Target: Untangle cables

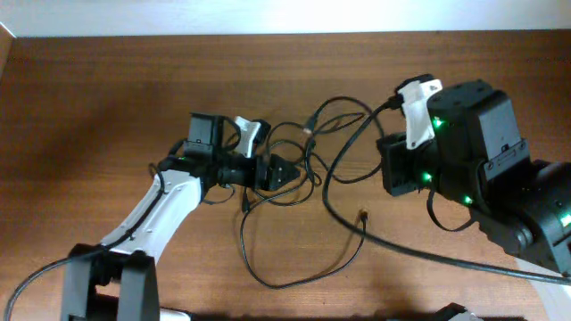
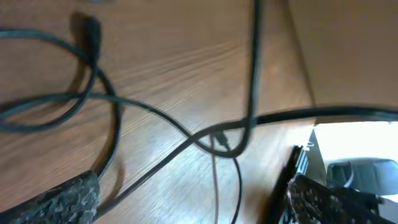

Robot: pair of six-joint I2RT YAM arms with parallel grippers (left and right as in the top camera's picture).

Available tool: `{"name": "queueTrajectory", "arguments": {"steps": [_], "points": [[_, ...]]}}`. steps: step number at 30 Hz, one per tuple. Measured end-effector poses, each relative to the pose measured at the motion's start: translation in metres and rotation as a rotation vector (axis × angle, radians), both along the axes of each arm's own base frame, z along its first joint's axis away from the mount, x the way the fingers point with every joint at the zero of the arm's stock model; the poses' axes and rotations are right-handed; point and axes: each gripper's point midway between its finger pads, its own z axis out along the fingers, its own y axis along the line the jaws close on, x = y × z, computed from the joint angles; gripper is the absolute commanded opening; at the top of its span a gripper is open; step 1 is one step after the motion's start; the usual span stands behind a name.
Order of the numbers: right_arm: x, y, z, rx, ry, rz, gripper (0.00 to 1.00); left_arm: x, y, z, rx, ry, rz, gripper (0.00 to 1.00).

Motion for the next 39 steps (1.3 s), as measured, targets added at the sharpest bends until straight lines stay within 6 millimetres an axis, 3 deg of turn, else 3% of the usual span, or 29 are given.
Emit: {"name": "queueTrajectory", "arguments": {"steps": [7, 15, 20, 22, 28, 31, 32, 34, 36, 39], "points": [[-0.028, 0.021, 0.003, 0.058, 0.031, 0.207, 0.04, 0.011, -0.010, 0.018, -0.063, -0.094, -0.023, 0.99], [-0.060, 0.019, 0.004, 0.064, 0.060, 0.313, 0.04, 0.013, -0.010, 0.017, -0.054, -0.097, -0.016, 0.99], [-0.059, 0.024, 0.013, 0.093, 0.021, 0.336, 0.04, 0.002, -0.034, 0.008, 0.007, -0.110, -0.057, 1.00], [-0.059, 0.025, 0.013, 0.096, 0.020, 0.342, 0.04, -0.003, -0.043, 0.004, 0.041, -0.120, -0.069, 0.84], [-0.059, 0.027, 0.015, 0.105, 0.014, 0.348, 0.04, 0.000, -0.036, -0.012, 0.149, -0.109, -0.016, 0.84], [-0.057, 0.028, 0.017, 0.111, 0.004, 0.350, 0.04, 0.002, -0.033, -0.015, 0.169, -0.112, -0.004, 0.61], [-0.057, 0.028, 0.018, 0.112, 0.002, 0.350, 0.04, 0.002, -0.033, -0.022, 0.177, -0.092, 0.000, 0.46], [-0.056, 0.028, 0.018, 0.113, -0.001, 0.350, 0.04, 0.002, -0.032, -0.037, 0.194, -0.055, -0.002, 0.00], [-0.056, 0.029, 0.019, 0.114, -0.003, 0.350, 0.04, 0.001, -0.031, -0.051, 0.209, -0.019, -0.005, 0.00], [-0.056, 0.029, 0.019, 0.114, -0.004, 0.350, 0.04, 0.003, -0.032, -0.050, 0.205, -0.026, -0.002, 0.00]]}}
